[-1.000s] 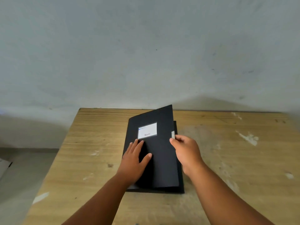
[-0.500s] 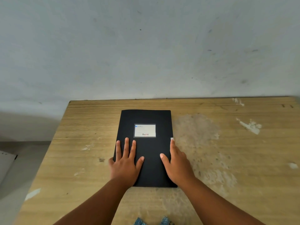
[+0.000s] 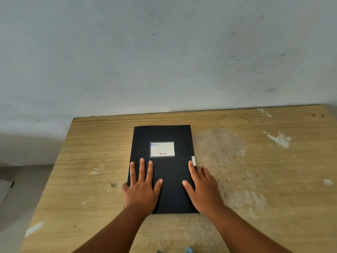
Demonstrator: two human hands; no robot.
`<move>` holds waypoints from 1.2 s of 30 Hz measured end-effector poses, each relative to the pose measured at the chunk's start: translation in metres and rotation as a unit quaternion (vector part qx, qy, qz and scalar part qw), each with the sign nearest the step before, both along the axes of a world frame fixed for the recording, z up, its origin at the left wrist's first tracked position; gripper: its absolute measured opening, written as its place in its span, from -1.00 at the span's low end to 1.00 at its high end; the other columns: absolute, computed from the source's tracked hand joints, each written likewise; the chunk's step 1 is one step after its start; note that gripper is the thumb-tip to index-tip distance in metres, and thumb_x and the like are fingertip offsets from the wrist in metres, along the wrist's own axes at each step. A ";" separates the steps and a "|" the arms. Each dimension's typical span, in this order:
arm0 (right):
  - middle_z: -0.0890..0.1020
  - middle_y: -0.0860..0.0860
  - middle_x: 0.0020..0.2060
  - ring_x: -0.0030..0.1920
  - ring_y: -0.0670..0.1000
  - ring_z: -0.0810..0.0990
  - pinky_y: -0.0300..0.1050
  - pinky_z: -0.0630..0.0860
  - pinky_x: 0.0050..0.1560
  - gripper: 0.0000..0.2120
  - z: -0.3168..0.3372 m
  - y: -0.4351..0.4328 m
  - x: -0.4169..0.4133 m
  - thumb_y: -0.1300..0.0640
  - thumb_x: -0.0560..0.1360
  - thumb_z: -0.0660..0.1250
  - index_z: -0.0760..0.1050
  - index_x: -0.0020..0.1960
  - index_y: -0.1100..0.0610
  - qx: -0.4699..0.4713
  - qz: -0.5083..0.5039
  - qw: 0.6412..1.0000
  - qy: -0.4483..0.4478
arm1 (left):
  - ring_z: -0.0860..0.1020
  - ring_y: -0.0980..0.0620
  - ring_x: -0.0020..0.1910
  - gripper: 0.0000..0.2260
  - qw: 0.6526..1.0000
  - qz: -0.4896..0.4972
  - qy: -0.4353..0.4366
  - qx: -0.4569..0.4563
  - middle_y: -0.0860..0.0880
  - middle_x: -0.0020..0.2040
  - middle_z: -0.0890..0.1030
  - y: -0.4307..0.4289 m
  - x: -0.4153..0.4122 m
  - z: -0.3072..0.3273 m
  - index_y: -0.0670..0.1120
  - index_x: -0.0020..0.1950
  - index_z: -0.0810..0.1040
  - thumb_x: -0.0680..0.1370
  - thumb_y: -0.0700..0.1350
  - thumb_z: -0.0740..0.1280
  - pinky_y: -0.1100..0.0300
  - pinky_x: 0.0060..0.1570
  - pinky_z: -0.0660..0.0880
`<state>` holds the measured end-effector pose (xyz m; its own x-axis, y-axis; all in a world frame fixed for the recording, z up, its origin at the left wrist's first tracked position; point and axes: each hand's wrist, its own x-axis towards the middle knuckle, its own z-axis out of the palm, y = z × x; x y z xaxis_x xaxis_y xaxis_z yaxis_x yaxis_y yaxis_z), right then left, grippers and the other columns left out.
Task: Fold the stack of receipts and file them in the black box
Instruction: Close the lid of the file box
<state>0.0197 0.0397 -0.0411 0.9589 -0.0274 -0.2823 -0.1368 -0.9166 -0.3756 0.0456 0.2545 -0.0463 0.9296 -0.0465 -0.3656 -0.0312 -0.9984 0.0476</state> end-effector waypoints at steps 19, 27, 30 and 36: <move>0.14 -0.07 0.62 0.61 0.01 0.03 0.39 0.15 0.46 -0.32 0.014 -0.129 0.048 -0.30 0.60 -0.06 -0.34 0.58 -0.22 -0.043 -0.047 0.996 0.061 | -0.49 -0.12 0.56 -0.09 0.987 -0.102 0.087 -0.085 0.08 0.65 -0.39 -0.101 0.074 0.012 0.16 0.66 -0.29 0.50 0.49 0.10 -0.30 0.50 0.14; 0.17 -0.12 0.60 0.58 0.01 0.10 0.39 0.22 0.41 -0.30 0.021 -0.138 0.059 -0.30 0.59 -0.01 -0.31 0.59 -0.22 -0.039 -0.031 0.996 0.074 | -0.50 -0.11 0.56 -0.08 0.987 -0.082 0.105 -0.085 0.08 0.65 -0.40 -0.110 0.081 0.010 0.17 0.66 -0.31 0.51 0.48 0.13 -0.37 0.49 0.14; 0.23 -0.11 0.58 0.57 0.01 0.17 0.34 0.13 0.48 -0.30 0.024 -0.141 0.071 -0.29 0.58 0.10 -0.17 0.60 -0.25 0.059 -0.064 0.992 0.086 | -0.41 -0.14 0.61 -0.12 0.987 -0.068 0.099 -0.107 0.06 0.68 -0.34 -0.111 0.095 0.020 0.15 0.68 -0.24 0.55 0.42 0.17 -0.30 0.53 0.08; 0.43 -0.06 0.48 0.46 -0.06 0.38 -0.14 0.35 0.39 -0.43 0.039 -0.148 0.032 -0.08 0.59 0.27 0.26 0.57 -0.04 0.160 -0.114 0.980 -0.014 | -0.19 -0.15 0.67 -0.22 0.978 0.029 0.061 -0.197 -0.03 0.72 -0.16 -0.099 0.072 0.043 0.10 0.70 -0.15 0.63 0.28 0.20 -0.21 0.58 0.01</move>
